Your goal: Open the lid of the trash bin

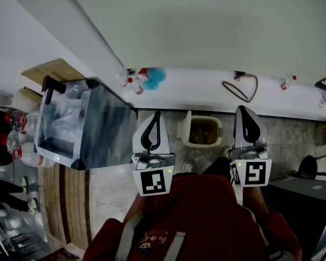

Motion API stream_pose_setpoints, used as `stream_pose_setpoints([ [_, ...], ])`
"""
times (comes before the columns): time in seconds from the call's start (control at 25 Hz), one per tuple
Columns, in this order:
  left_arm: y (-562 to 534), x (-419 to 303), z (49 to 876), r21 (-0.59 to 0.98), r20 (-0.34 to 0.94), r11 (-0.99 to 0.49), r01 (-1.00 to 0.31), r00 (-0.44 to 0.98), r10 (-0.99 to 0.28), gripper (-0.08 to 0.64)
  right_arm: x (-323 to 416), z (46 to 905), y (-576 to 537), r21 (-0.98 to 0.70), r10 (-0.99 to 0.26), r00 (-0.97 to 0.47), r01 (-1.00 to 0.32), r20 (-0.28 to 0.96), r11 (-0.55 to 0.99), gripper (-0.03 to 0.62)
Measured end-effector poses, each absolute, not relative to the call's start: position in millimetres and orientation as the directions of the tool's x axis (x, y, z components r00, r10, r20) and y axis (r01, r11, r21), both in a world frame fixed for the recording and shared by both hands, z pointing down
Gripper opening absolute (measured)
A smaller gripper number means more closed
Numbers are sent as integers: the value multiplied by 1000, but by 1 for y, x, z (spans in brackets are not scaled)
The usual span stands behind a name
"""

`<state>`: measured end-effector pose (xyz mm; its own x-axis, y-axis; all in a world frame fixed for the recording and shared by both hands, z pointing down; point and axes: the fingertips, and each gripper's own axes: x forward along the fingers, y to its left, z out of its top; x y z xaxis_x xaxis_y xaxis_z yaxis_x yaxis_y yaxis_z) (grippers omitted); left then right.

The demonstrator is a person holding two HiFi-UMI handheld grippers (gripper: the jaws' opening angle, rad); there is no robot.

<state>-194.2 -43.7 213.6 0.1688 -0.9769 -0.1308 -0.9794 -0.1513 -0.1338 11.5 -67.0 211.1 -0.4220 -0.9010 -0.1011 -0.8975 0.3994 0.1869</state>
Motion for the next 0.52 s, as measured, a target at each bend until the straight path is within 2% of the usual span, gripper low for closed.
stream_pose_setpoints([
  [0.52, -46, -196, 214, -135, -136, -157, -978, 175, -975, 5, 10, 212, -71, 192, -902, -420, -897, -97, 397, 0],
])
